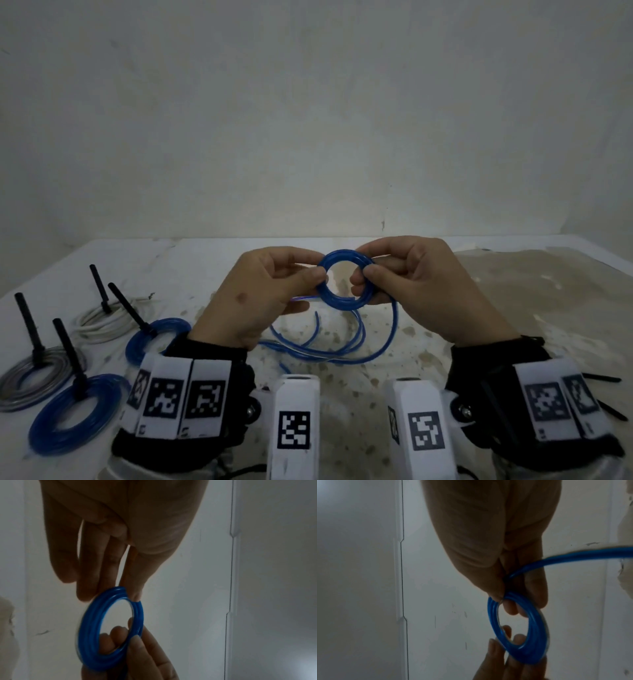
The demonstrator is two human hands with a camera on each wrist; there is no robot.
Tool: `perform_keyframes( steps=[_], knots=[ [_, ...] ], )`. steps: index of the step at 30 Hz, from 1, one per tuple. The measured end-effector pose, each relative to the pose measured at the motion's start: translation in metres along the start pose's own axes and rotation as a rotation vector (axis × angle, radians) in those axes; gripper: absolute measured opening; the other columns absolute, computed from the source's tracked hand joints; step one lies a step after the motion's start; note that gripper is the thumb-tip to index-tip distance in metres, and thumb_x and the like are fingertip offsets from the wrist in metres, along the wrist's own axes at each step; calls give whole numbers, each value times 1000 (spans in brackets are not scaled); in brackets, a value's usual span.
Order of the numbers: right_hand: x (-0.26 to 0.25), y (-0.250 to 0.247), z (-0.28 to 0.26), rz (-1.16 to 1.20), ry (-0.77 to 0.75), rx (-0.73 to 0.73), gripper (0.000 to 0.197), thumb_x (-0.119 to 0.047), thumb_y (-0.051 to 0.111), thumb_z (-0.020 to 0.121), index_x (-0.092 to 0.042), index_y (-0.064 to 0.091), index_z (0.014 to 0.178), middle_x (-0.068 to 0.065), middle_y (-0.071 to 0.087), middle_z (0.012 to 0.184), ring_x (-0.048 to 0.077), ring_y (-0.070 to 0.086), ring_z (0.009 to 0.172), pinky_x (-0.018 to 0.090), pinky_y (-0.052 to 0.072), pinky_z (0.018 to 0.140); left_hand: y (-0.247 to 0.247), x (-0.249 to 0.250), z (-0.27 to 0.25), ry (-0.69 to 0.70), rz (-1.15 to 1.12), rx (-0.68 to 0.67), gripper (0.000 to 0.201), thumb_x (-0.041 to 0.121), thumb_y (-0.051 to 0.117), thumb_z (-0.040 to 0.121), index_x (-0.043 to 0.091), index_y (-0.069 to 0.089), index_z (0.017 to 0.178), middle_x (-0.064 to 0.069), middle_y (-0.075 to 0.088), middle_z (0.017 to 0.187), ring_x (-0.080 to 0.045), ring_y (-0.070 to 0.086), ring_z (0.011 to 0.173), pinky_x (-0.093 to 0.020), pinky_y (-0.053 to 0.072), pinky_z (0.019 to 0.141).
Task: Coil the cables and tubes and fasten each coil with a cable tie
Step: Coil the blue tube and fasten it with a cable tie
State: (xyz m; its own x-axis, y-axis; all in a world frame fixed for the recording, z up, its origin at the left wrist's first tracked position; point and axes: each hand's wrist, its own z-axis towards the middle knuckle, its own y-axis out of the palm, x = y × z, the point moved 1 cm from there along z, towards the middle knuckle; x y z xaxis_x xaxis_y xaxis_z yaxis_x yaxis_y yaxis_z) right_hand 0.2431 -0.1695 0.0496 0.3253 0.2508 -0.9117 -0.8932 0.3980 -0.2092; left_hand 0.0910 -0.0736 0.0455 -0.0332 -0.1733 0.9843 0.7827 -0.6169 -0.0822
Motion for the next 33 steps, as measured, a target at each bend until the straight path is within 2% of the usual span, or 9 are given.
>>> perform_keyframes(
  steps=[5, 9, 12, 16, 21, 24, 27, 30, 33],
  knots=[
    [0, 5, -1, 41, -33, 5, 21, 5, 54, 87, -13, 66, 90, 6, 73, 73, 19, 69, 69, 32, 60, 68, -1, 2, -2, 72, 90, 15, 7, 5, 69, 77, 12, 70, 79, -8, 71, 68, -14, 69, 61, -19, 54, 54],
    [4, 7, 3, 200, -42, 82, 17, 3, 59, 83, -6, 65, 97, 11, 74, 81, 20, 71, 74, 27, 58, 67, -1, -1, 1, 73, -81, 110, 6, 3, 63, 81, 8, 66, 81, -5, 69, 65, -10, 66, 56, -18, 52, 53],
    [9, 8, 4, 216, -22, 73, 21, 0, 62, 82, -1, 65, 102, 15, 73, 86, 23, 71, 79, 28, 58, 70, -1, -2, 5, 62, -266, 170, 7, 3, 58, 84, 8, 63, 82, 0, 70, 61, -9, 66, 56, -18, 53, 53],
    [8, 15, 3, 219, -29, 48, 18, 1, 55, 87, -10, 67, 94, 9, 74, 86, 22, 71, 81, 33, 59, 75, 1, -2, 6, 1, -403, 98, 5, 5, 57, 81, 4, 62, 82, -1, 70, 63, -11, 67, 58, -18, 54, 54],
    [8, 13, 4, 293, -35, 114, 21, 5, 50, 88, -7, 67, 92, 12, 74, 82, 25, 70, 79, 32, 58, 77, 6, -4, 5, -56, -458, -4, 21, 14, 60, 66, 1, 62, 82, -7, 71, 70, -14, 70, 67, -19, 55, 58],
    [9, 12, 5, 333, -23, 117, 19, 5, 50, 88, -4, 66, 93, 15, 73, 84, 27, 70, 79, 32, 58, 78, 8, -4, 5, -70, -476, -9, 10, 9, 57, 78, 1, 61, 81, -8, 71, 70, -14, 70, 66, -19, 55, 57],
    [9, 13, 5, 295, -23, 113, 21, 2, 51, 88, -10, 67, 92, 10, 74, 83, 24, 70, 80, 35, 57, 80, 9, -5, 7, -69, -489, 26, 10, 7, 54, 83, 0, 61, 83, -8, 70, 70, -14, 70, 64, -19, 54, 56],
    [7, 15, 5, 252, -31, 77, 21, -3, 49, 91, -14, 67, 94, 3, 75, 84, 19, 70, 82, 28, 56, 72, 8, -6, 8, -49, -498, 67, 9, 8, 55, 84, 0, 60, 85, -7, 70, 71, -14, 69, 66, -18, 54, 56],
    [5, 14, 4, 222, -69, 77, 21, -5, 48, 92, -14, 66, 96, 3, 74, 85, 17, 69, 83, 20, 53, 65, 11, -9, 8, -49, -463, 47, 13, 9, 55, 85, -1, 61, 91, -12, 72, 83, -16, 71, 76, -19, 55, 61]
  ],
)
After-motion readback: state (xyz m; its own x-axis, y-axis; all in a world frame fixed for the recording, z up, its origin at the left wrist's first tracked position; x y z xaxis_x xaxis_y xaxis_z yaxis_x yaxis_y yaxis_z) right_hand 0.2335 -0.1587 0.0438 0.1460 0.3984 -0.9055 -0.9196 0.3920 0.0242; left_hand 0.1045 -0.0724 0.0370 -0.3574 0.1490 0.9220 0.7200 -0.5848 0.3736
